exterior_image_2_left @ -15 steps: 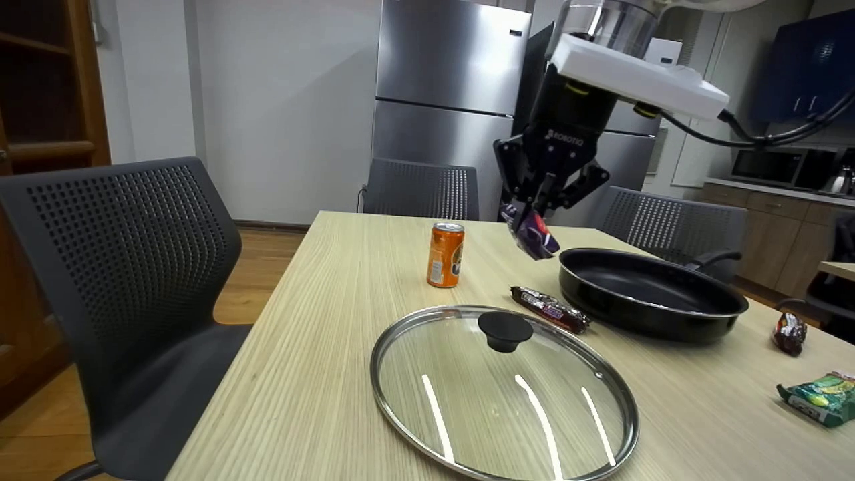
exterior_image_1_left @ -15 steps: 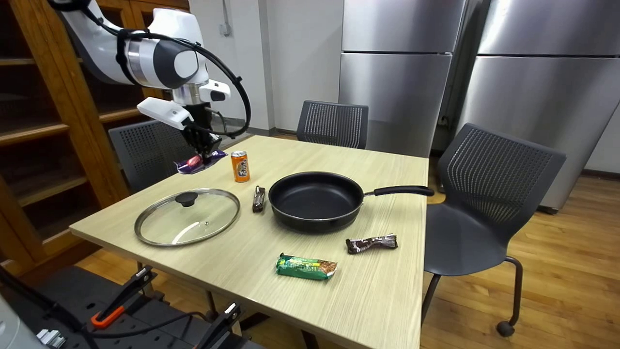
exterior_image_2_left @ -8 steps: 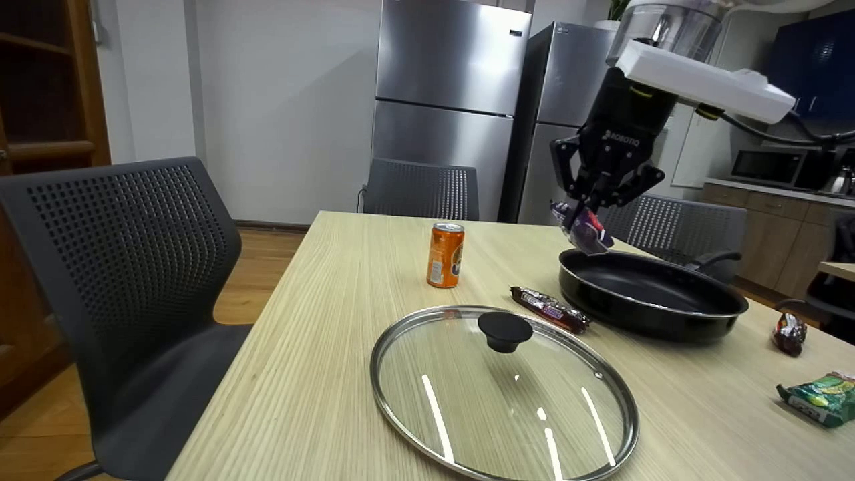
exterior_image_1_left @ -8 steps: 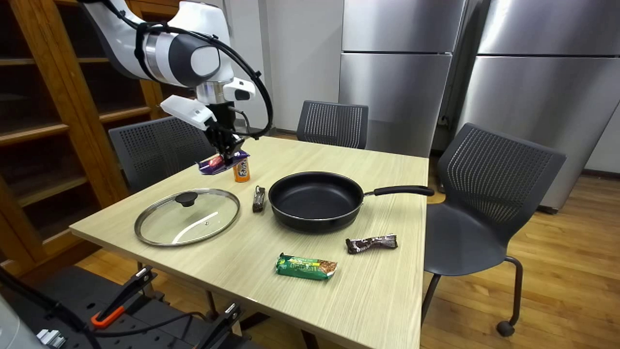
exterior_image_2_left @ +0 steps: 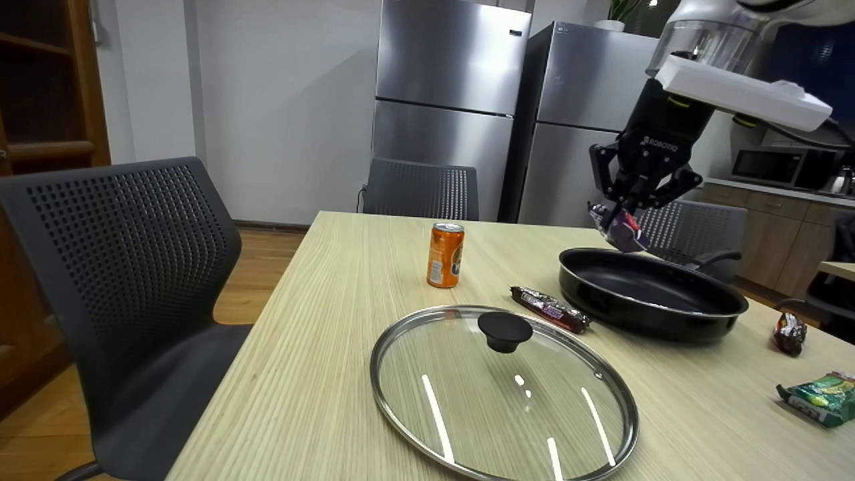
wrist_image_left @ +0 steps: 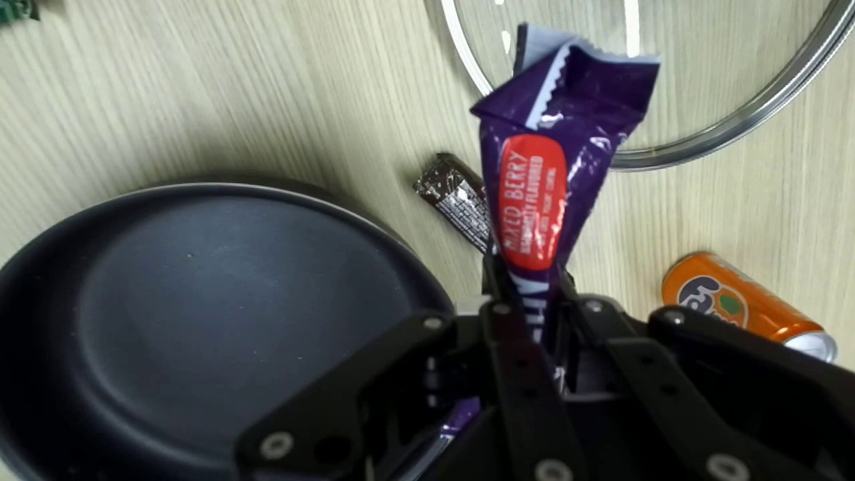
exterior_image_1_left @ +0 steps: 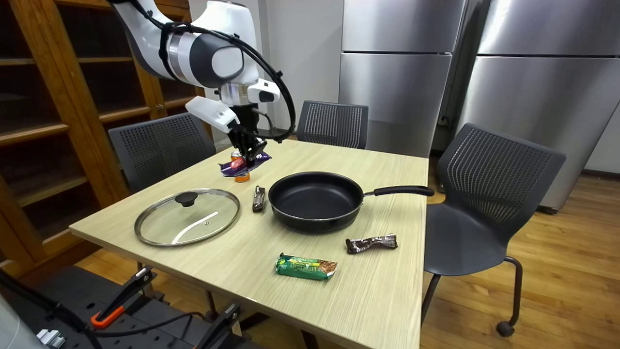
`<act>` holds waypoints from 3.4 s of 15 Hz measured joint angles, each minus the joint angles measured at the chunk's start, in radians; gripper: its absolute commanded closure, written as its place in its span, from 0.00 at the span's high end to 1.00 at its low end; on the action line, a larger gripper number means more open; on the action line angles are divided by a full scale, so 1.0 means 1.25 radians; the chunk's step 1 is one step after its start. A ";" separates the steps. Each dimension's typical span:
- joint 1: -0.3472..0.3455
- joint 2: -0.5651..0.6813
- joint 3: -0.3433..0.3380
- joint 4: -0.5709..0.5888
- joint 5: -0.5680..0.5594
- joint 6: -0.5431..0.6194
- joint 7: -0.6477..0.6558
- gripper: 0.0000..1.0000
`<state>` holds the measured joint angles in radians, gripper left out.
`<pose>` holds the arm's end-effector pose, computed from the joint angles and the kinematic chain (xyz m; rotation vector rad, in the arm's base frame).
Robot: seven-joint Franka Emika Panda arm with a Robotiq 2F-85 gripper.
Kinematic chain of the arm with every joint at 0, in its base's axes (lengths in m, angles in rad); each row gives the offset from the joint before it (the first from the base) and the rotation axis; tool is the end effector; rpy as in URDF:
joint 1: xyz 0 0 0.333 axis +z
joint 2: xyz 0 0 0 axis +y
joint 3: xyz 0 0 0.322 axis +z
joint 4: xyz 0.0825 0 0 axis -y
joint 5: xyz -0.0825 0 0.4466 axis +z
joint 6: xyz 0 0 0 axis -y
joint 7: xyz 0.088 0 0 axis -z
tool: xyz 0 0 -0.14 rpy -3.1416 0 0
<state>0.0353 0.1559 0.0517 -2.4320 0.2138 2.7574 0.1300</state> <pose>0.5447 0.0422 0.1784 -2.9895 0.3542 -0.2352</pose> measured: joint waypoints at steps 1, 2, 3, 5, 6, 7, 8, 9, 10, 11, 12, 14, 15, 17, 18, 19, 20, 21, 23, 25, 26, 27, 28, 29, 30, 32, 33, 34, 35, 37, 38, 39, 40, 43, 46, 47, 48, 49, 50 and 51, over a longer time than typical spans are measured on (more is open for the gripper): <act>-0.004 0.001 -0.007 0.001 0.000 0.000 0.000 0.03; -0.008 0.002 -0.012 0.003 0.000 0.000 0.000 0.03; -0.011 0.005 -0.019 0.006 0.000 0.000 0.000 0.03; -0.017 0.011 -0.031 0.014 0.000 0.000 0.000 0.03; -0.019 0.017 -0.037 0.021 0.000 0.000 0.000 0.03; -0.020 0.024 -0.043 0.029 0.000 0.000 0.000 0.03; -0.022 0.033 -0.048 0.039 0.000 0.000 0.000 0.03; -0.024 0.044 -0.053 0.050 0.000 0.000 0.000 0.03; -0.025 0.055 -0.056 0.062 0.000 -0.001 0.001 0.03; -0.027 0.067 -0.060 0.075 -0.001 -0.001 0.001 0.03; -0.028 0.081 -0.062 0.089 -0.001 -0.001 0.002 0.03; -0.031 0.112 -0.065 0.120 -0.001 -0.004 0.004 0.03; -0.031 0.129 -0.068 0.137 -0.001 -0.005 0.006 0.03; -0.032 0.161 -0.072 0.171 -0.001 -0.010 0.010 0.03; -0.032 0.177 -0.074 0.188 -0.001 -0.015 0.013 0.03; -0.032 0.194 -0.076 0.207 -0.001 -0.021 0.016 0.03; -0.032 0.209 -0.078 0.224 -0.001 -0.028 0.019 0.03; -0.032 0.225 -0.080 0.242 -0.001 -0.037 0.022 0.03; -0.032 0.253 -0.083 0.275 -0.001 -0.055 0.027 0.03; -0.032 0.280 -0.085 0.306 -0.001 -0.073 0.034 0.03; -0.032 0.293 -0.086 0.321 -0.001 -0.081 0.038 0.03; -0.032 0.305 -0.088 0.335 -0.001 -0.088 0.042 0.03; -0.032 0.316 -0.090 0.349 -0.001 -0.094 0.045 0.03; -0.032 0.328 -0.092 0.362 -0.002 -0.101 0.049 0.03; -0.032 0.338 -0.094 0.375 -0.002 -0.106 0.054 0.03; -0.032 0.360 -0.098 0.399 -0.004 -0.114 0.066 0.03; -0.031 0.371 -0.100 0.409 -0.004 -0.115 0.072 0.03; -0.031 0.382 -0.102 0.420 -0.004 -0.117 0.078 0.03; -0.030 0.392 -0.103 0.430 -0.004 -0.118 0.083 0.03; -0.030 0.411 -0.104 0.452 -0.004 -0.121 0.093 0.03; -0.030 0.419 -0.105 0.462 -0.004 -0.123 0.098 0.03; -0.030 0.428 -0.105 0.473 -0.004 -0.125 0.103 0.03; -0.030 0.435 -0.106 0.482 -0.004 -0.128 0.109 0.03; -0.027 0.457 -0.111 0.508 -0.005 -0.140 0.125 0.03; -0.025 0.479 -0.115 0.530 -0.005 -0.145 0.143 0.03; -0.025 0.485 -0.116 0.536 -0.005 -0.146 0.147 0.14; -0.025 0.491 -0.116 0.541 -0.005 -0.146 0.150 0.39; -0.024 0.495 -0.117 0.545 -0.005 -0.147 0.155 0.40; -0.024 0.497 -0.117 0.546 -0.005 -0.147 0.159 0.44; -0.024 0.497 -0.118 0.546 -0.005 -0.147 0.162 0.51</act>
<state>0.0055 0.7776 -0.0954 -1.7492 0.2079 2.5741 0.3331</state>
